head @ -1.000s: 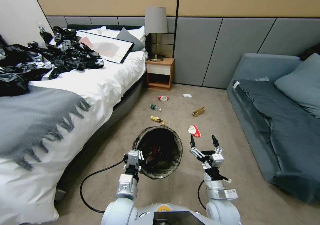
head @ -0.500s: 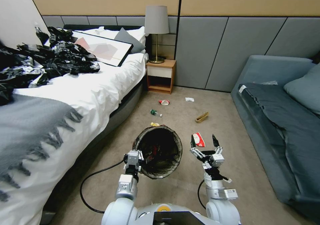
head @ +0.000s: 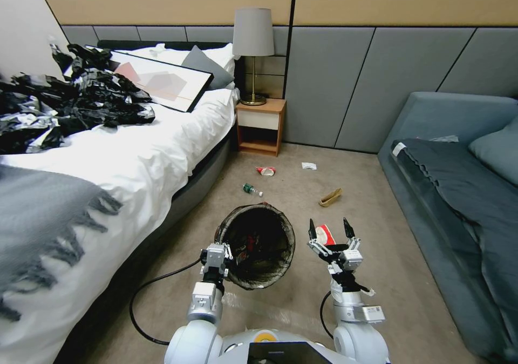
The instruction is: Pick up the trash bin, then pick up the garbage from the floor and place it into the trash bin.
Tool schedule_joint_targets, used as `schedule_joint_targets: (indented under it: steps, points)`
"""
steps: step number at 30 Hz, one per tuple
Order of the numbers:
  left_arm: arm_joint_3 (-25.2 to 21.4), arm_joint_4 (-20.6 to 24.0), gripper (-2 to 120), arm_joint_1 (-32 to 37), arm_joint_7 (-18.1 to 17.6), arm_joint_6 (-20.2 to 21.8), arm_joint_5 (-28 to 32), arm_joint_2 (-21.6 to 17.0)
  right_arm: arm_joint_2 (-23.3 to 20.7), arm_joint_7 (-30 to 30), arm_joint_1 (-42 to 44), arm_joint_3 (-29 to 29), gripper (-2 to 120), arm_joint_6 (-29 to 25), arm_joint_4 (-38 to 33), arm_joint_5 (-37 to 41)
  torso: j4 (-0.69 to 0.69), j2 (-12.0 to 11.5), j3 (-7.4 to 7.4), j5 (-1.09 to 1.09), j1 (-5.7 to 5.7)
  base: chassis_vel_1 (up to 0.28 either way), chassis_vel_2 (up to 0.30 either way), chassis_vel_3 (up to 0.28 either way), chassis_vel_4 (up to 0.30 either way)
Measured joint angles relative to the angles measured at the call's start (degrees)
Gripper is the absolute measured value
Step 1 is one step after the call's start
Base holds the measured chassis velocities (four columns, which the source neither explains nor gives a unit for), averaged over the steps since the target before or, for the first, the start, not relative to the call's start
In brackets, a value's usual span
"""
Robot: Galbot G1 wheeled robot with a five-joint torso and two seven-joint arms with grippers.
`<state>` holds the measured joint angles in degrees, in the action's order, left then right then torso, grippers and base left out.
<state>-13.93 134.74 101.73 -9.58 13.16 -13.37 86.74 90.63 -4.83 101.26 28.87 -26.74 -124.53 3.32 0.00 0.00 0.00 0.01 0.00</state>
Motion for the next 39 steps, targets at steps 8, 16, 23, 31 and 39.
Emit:
schedule_joint_targets:
  steps: [8,16,23,31,39]
  points:
    - [0.03,-0.08,1,-0.08,0.0,-0.07,-0.05,0.05,0.2,-2.25,-0.47,0.53,100,-2.57,0.3,0.35,0.0,0.0,0.01,-0.01,0.01,-0.105,0.106,0.104,-0.102]
    - [0.24,-0.12,1,-0.13,0.0,-0.07,-0.09,0.21,0.47,-2.63,-0.75,0.91,100,-3.5,0.67,-0.2,0.0,0.0,0.0,-0.01,0.0,-0.006,0.007,0.009,-0.004]
    - [0.38,-0.19,1,-0.14,0.02,-0.09,-0.26,0.38,0.32,-1.98,-2.06,1.6,100,-2.56,1.29,-0.59,-0.01,0.0,0.0,-0.01,0.0,0.0,0.0,0.0,0.0]
    - [0.34,-0.19,1,-0.1,0.06,-0.09,-0.38,0.36,-2.4,1.85,-8.36,3.45,100,6.19,2.77,1.03,-0.01,0.0,0.0,-0.01,0.0,0.0,0.0,0.0,0.0]
    - [0.15,-0.41,1,-0.2,0.08,-0.1,-0.38,0.22,-5.42,6.73,-14.26,4.54,100,17.53,7.16,2.44,-0.01,0.0,0.0,-0.01,0.0,0.0,0.0,0.0,0.0]
